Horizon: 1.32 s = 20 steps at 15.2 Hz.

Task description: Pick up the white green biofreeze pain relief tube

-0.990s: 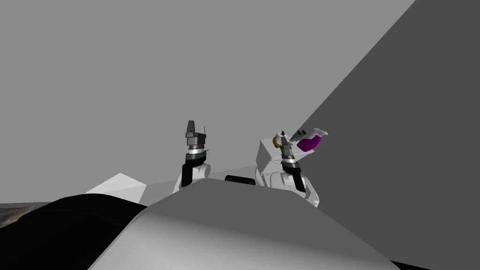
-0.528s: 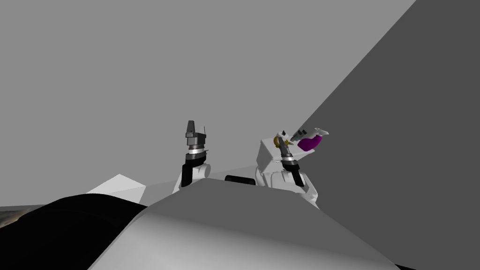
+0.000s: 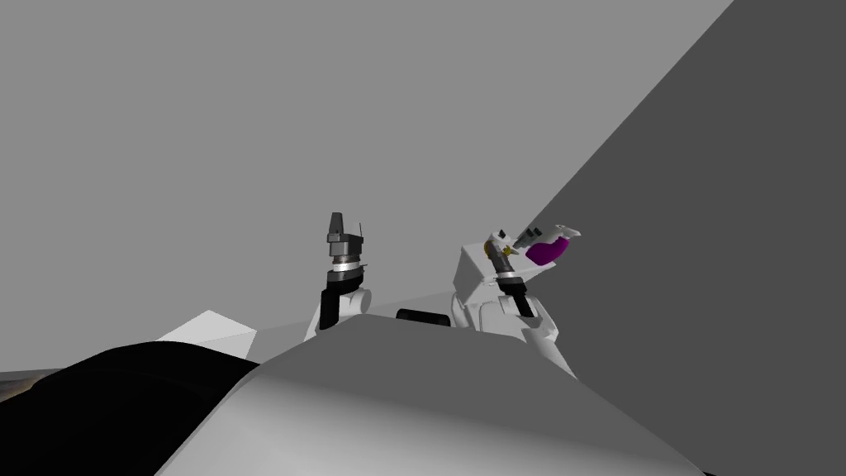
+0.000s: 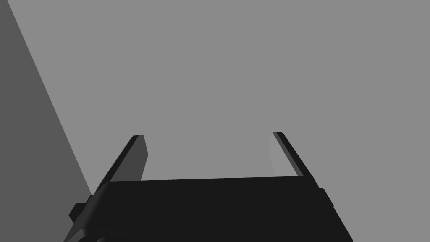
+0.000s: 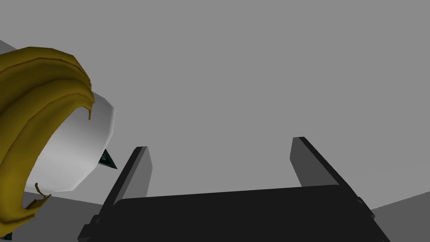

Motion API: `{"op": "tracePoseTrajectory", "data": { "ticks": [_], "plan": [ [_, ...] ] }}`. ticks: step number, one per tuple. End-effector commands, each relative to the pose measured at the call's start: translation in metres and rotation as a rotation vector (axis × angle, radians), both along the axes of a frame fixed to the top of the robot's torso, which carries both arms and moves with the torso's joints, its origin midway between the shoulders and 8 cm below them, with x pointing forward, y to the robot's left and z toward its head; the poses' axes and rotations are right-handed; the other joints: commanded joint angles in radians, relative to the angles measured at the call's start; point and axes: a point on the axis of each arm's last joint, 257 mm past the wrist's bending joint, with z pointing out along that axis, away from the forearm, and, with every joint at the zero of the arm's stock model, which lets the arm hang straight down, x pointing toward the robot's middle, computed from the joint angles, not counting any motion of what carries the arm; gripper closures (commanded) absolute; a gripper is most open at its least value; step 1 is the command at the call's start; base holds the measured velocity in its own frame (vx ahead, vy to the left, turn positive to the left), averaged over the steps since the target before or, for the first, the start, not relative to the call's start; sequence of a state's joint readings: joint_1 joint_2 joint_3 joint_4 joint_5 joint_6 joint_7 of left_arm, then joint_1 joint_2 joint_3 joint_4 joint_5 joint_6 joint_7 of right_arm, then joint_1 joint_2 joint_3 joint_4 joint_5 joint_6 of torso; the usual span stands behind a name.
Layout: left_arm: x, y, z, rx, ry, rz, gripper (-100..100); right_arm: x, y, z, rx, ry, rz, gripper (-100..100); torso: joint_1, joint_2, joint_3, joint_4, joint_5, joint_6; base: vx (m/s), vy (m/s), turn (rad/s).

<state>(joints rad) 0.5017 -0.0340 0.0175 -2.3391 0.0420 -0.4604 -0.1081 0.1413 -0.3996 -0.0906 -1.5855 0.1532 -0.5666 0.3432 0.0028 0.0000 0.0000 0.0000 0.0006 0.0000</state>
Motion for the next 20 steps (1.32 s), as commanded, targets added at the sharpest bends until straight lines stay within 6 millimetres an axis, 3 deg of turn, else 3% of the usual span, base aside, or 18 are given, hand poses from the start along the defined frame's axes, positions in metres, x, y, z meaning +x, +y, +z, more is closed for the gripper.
{"op": "tracePoseTrajectory", "data": {
  "ticks": [1, 8, 14, 15, 20],
  "plan": [
    [0.0, 0.0, 0.0, 0.0, 0.0, 0.0, 0, 0.011, -0.007, -0.007, -0.057, 0.014, -0.024, -100, 0.0, 0.0, 0.0, 0.0, 0.0, 0.0, -0.006, 0.036, -0.026],
    [0.0, 0.0, 0.0, 0.0, 0.0, 0.0, 0, 0.03, -0.029, -0.027, -0.152, 0.062, -0.076, -100, 0.0, -0.001, 0.0, 0.0, 0.0, 0.0, -0.001, 0.038, -0.018],
    [0.0, 0.0, 0.0, 0.0, 0.0, 0.0, 0, 0.056, -0.061, -0.044, -0.29, 0.112, -0.149, -100, -0.002, -0.003, -0.002, -0.001, -0.001, 0.0, -0.004, 0.043, -0.023],
    [0.0, 0.0, 0.0, 0.0, 0.0, 0.0, 0, 0.064, -0.068, -0.039, -0.335, 0.109, -0.167, -100, -0.002, -0.003, -0.002, -0.001, -0.001, 0.0, -0.008, 0.053, -0.026],
    [0.0, 0.0, 0.0, 0.0, 0.0, 0.0, 0, 0.077, -0.095, -0.054, -0.415, 0.158, -0.22, -100, -0.006, -0.006, -0.004, -0.003, -0.002, 0.001, 0.0, 0.045, -0.022]
  ]
}}
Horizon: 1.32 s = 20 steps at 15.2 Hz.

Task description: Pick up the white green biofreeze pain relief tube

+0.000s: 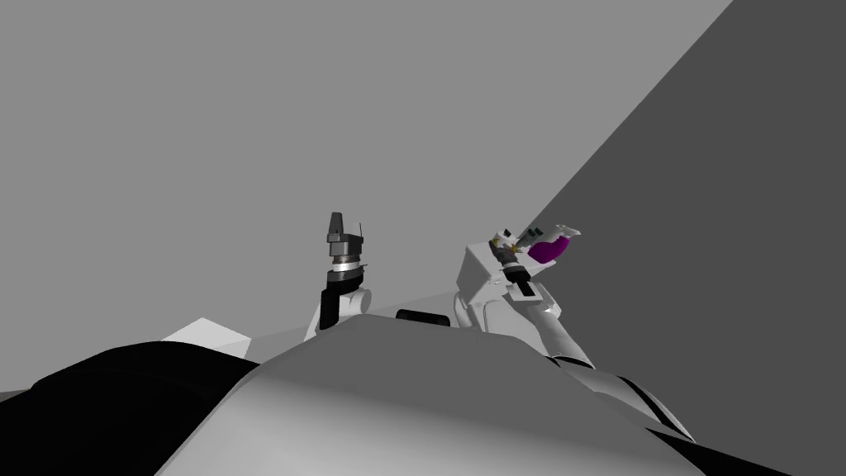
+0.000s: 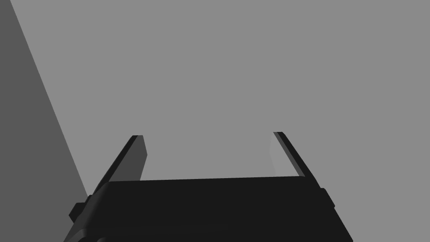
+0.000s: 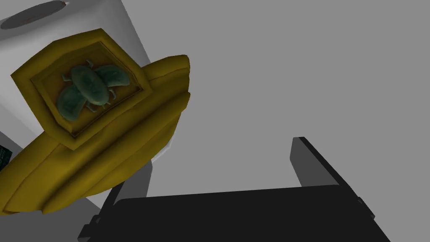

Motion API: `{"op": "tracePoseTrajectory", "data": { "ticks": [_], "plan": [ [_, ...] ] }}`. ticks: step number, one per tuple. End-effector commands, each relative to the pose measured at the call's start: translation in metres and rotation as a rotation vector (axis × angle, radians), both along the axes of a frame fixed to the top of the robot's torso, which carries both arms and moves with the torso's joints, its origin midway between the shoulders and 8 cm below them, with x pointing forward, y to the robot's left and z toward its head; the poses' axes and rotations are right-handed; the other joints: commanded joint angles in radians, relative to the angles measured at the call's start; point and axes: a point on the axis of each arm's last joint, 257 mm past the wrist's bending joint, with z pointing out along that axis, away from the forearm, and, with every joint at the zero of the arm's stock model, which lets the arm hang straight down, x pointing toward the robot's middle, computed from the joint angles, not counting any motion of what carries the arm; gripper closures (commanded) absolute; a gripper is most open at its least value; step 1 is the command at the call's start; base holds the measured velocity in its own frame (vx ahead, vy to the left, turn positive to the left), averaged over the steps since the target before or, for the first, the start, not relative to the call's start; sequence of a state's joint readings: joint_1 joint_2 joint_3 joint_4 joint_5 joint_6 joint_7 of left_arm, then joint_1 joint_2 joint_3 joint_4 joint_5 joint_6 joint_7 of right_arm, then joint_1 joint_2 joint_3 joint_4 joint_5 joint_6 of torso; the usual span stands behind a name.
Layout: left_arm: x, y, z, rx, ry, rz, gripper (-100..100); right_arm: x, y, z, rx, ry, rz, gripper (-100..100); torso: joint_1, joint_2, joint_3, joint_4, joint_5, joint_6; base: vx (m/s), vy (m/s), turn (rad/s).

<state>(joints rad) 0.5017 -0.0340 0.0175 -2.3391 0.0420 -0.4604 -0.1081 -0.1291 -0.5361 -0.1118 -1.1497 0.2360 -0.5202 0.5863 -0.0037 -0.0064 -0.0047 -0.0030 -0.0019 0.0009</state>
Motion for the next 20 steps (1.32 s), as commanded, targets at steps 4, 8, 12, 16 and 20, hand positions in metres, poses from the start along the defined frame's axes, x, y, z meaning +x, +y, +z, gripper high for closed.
{"op": "tracePoseTrajectory", "data": {
  "ticks": [4, 8, 12, 16, 20],
  "plan": [
    [0.0, 0.0, 0.0, 0.0, 0.0, 0.0, 0, 0.012, -0.029, -0.01, -0.091, 0.045, -0.061, -100, -0.001, -0.002, -0.001, -0.001, -0.001, 0.0, -0.001, 0.046, -0.019],
    [0.0, 0.0, 0.0, 0.0, 0.0, 0.0, 0, 0.021, -0.05, -0.013, -0.156, 0.072, -0.103, -100, -0.002, -0.002, -0.002, -0.001, -0.001, 0.0, 0.0, 0.042, -0.016],
    [0.0, 0.0, 0.0, 0.0, 0.0, 0.0, 0, 0.029, -0.068, -0.014, -0.213, 0.096, -0.14, -100, -0.003, -0.003, -0.002, -0.001, -0.001, 0.0, 0.003, 0.036, -0.012],
    [0.0, 0.0, 0.0, 0.0, 0.0, 0.0, 0, 0.034, -0.083, -0.014, -0.26, 0.117, -0.171, -100, -0.004, -0.004, -0.002, -0.001, -0.001, 0.001, 0.005, 0.034, -0.006],
    [0.0, 0.0, 0.0, 0.0, 0.0, 0.0, 0, 0.039, -0.101, -0.014, -0.31, 0.14, -0.205, -100, -0.005, -0.004, -0.003, -0.001, -0.002, 0.001, 0.01, 0.029, -0.007]
  ]
}}
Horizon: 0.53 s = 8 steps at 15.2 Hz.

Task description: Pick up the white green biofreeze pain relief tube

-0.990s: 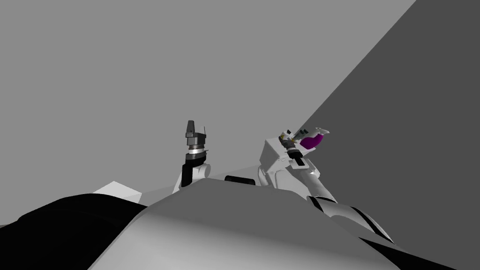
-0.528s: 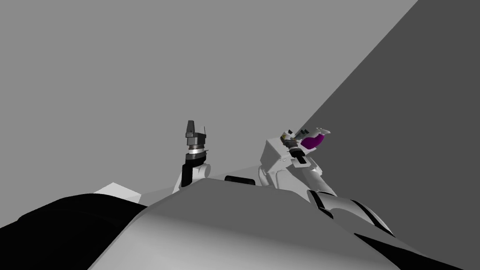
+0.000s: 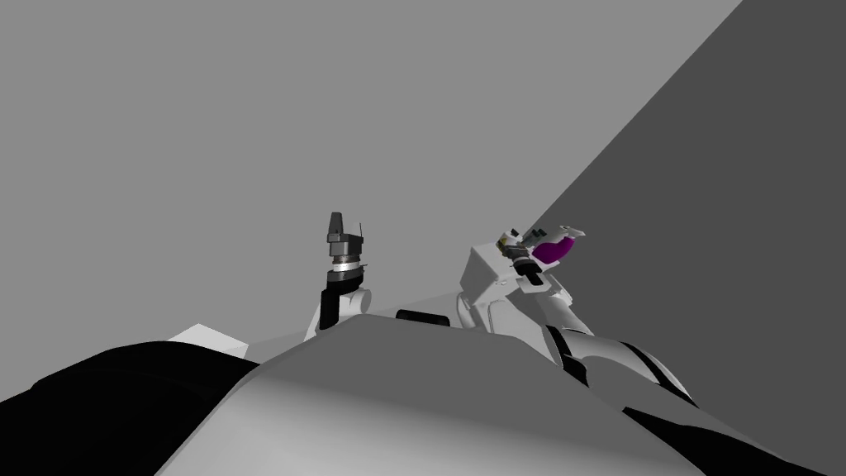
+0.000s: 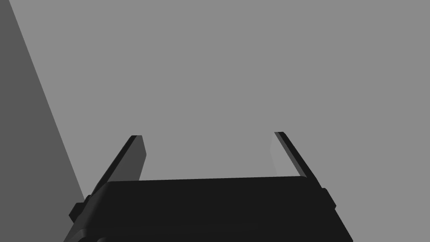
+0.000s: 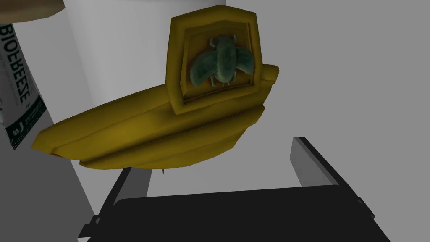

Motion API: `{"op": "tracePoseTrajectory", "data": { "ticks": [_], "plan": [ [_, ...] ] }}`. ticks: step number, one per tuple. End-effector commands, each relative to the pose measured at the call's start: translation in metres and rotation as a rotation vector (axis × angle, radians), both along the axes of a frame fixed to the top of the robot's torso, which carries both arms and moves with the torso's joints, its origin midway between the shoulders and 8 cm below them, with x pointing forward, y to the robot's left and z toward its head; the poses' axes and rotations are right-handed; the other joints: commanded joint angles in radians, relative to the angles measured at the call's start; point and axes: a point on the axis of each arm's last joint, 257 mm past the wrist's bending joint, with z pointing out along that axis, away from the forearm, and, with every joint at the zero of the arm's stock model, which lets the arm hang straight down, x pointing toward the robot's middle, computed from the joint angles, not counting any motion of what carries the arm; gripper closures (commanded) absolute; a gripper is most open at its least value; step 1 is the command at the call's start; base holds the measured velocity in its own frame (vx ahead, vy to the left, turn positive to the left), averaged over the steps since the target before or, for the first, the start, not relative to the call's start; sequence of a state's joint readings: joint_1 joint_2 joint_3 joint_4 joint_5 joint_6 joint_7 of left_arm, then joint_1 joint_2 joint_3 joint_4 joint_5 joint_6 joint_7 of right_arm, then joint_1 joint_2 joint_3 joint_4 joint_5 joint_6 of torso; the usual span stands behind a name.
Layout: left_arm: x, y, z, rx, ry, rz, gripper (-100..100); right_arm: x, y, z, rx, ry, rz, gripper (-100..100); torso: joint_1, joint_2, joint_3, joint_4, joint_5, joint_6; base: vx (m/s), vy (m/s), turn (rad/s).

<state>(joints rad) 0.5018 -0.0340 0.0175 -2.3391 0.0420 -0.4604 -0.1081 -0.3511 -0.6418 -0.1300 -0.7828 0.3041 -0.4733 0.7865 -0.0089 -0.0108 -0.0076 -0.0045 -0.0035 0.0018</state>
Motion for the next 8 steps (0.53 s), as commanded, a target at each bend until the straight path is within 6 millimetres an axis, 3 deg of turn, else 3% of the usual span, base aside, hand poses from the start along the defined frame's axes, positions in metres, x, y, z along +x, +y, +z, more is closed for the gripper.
{"op": "tracePoseTrajectory", "data": {
  "ticks": [1, 4, 5, 6, 7, 8],
  "plan": [
    [0.0, 0.0, 0.0, 0.0, 0.0, 0.0, 0, 0.003, -0.01, 0.0, -0.029, 0.014, -0.019, -100, 0.0, 0.0, 0.0, 0.0, 0.0, 0.0, 0.012, 0.037, -0.003],
    [0.0, 0.0, 0.0, 0.0, 0.0, 0.0, 0, 0.003, -0.012, 0.001, -0.034, 0.016, -0.023, -100, 0.0, 0.0, 0.0, 0.0, 0.0, 0.0, 0.007, 0.032, -0.002],
    [0.0, 0.0, 0.0, 0.0, 0.0, 0.0, 0, 0.011, -0.022, 0.025, -0.049, -0.003, -0.037, -100, -0.001, 0.0, 0.0, 0.0, 0.0, 0.0, 0.001, 0.034, 0.077],
    [0.0, 0.0, 0.0, 0.0, 0.0, 0.0, 0, 0.012, -0.023, 0.028, -0.05, -0.005, -0.038, -100, 0.0, 0.0, 0.0, 0.0, 0.0, 0.0, -0.002, 0.044, 0.095],
    [0.0, 0.0, 0.0, 0.0, 0.0, 0.0, 0, 0.007, -0.019, 0.017, -0.047, 0.006, -0.033, -100, 0.001, 0.0, 0.001, 0.001, 0.001, -0.002, -0.001, 0.022, 0.028],
    [0.0, 0.0, 0.0, 0.0, 0.0, 0.0, 0, 0.007, -0.02, 0.019, -0.046, 0.006, -0.036, 100, 0.001, 0.0, 0.001, 0.002, 0.002, -0.002, 0.0, 0.007, -0.001]
  ]
}}
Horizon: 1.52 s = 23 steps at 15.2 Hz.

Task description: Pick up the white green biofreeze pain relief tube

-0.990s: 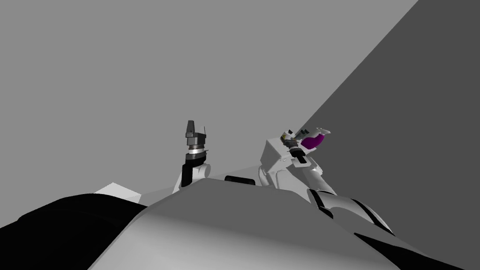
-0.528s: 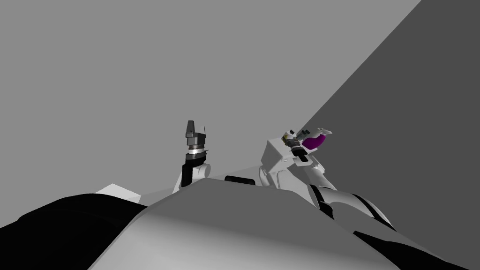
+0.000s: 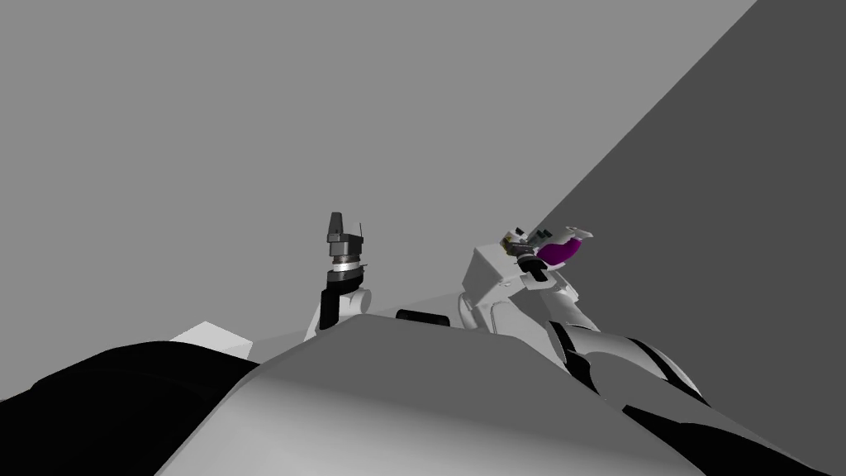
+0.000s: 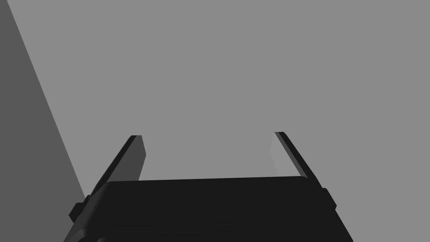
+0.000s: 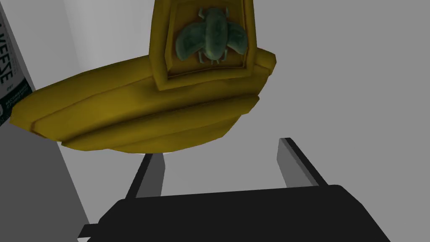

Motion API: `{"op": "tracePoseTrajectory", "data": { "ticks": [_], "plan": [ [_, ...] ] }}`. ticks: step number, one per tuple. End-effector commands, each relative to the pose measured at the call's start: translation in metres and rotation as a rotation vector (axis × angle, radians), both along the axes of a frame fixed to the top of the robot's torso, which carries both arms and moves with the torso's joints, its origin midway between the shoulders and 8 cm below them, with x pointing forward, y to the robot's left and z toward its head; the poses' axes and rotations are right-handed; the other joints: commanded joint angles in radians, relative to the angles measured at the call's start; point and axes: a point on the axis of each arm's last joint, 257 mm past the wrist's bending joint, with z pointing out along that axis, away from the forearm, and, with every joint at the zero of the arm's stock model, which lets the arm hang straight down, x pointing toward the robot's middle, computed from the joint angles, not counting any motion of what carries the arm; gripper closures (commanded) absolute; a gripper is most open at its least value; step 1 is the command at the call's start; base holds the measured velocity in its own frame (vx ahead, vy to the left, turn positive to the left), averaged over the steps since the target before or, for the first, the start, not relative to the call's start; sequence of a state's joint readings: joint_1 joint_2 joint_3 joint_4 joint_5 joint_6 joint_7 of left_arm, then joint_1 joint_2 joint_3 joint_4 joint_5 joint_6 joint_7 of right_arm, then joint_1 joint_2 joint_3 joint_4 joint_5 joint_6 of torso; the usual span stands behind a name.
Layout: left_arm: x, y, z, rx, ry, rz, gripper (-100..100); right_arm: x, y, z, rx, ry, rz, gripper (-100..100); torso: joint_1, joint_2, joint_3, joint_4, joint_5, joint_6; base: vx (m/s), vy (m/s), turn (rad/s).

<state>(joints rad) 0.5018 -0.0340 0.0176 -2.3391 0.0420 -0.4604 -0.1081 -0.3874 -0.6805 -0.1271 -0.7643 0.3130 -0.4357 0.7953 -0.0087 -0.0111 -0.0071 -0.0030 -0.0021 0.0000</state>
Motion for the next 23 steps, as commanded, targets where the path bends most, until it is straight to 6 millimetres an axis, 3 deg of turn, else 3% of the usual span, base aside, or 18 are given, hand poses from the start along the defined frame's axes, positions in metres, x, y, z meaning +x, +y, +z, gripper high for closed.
{"op": "tracePoseTrajectory", "data": {
  "ticks": [1, 4, 6, 7, 8, 17, 18, 19, 20, 21, 22, 23],
  "plan": [
    [0.0, 0.0, 0.0, 0.0, 0.0, 0.0, 0, 0.0, 0.0, 0.0, 0.0, 0.0, 0.0, 100, 0.0, 0.0, 0.0, 0.0, 0.0, 0.0, 0.0, 0.0, 0.0],
    [0.0, 0.0, 0.0, 0.0, 0.0, 0.0, 0, 0.0, 0.0, 0.0, 0.0, 0.0, 0.0, 100, -0.001, 0.0, 0.0, 0.0, 0.0, 0.0, 0.0, 0.0, 0.0],
    [0.0, 0.0, 0.0, 0.0, 0.0, 0.0, 0, -0.005, 0.007, -0.018, 0.009, 0.011, 0.011, 100, -0.002, 0.0, 0.0, 0.0, 0.0, 0.0, -0.003, -0.022, -0.076],
    [0.0, 0.0, 0.0, 0.0, 0.0, 0.0, 0, -0.002, 0.004, -0.009, 0.006, 0.006, 0.005, 100, -0.003, 0.0, 0.0, 0.0, -0.001, 0.001, -0.007, -0.018, -0.045],
    [0.0, 0.0, 0.0, 0.0, 0.0, 0.0, 0, 0.0, -0.003, -0.009, 0.011, 0.024, -0.006, -100, -0.003, 0.0, 0.0, 0.0, -0.001, 0.0, -0.003, -0.031, 0.108],
    [0.0, 0.0, 0.0, 0.0, 0.0, 0.0, 0, 0.006, -0.034, 0.005, 0.02, 0.078, -0.063, -100, -0.009, -0.004, -0.001, 0.001, -0.001, -0.002, 0.007, -0.074, 0.108],
    [0.0, 0.0, 0.0, 0.0, 0.0, 0.0, 0, 0.004, -0.027, -0.002, 0.02, 0.077, -0.051, -100, -0.01, -0.006, -0.002, 0.002, 0.0, -0.003, -0.009, -0.044, 0.046],
    [0.0, 0.0, 0.0, 0.0, 0.0, 0.0, 0, 0.01, -0.038, 0.022, 0.009, 0.058, -0.067, -100, -0.011, -0.008, -0.003, 0.001, 0.0, -0.003, -0.029, 0.019, 0.062],
    [0.0, 0.0, 0.0, 0.0, 0.0, 0.0, 0, 0.013, -0.042, 0.033, 0.003, 0.048, -0.073, -100, -0.008, -0.008, -0.004, 0.001, 0.001, -0.003, -0.049, 0.066, 0.092],
    [0.0, 0.0, 0.0, 0.0, 0.0, 0.0, 0, 0.01, -0.038, 0.016, 0.011, 0.064, -0.067, -100, -0.005, -0.008, -0.003, 0.002, 0.002, -0.005, -0.03, 0.042, 0.033],
    [0.0, 0.0, 0.0, 0.0, 0.0, 0.0, 0, 0.013, -0.042, 0.033, 0.003, 0.048, -0.073, 100, -0.004, -0.009, -0.003, 0.002, 0.003, -0.004, -0.019, 0.03, 0.019],
    [0.0, 0.0, 0.0, 0.0, 0.0, 0.0, 0, 0.006, -0.031, 0.005, 0.019, 0.074, -0.058, 100, -0.004, -0.009, -0.004, 0.002, 0.003, -0.004, 0.004, 0.002, -0.046]
  ]
}}
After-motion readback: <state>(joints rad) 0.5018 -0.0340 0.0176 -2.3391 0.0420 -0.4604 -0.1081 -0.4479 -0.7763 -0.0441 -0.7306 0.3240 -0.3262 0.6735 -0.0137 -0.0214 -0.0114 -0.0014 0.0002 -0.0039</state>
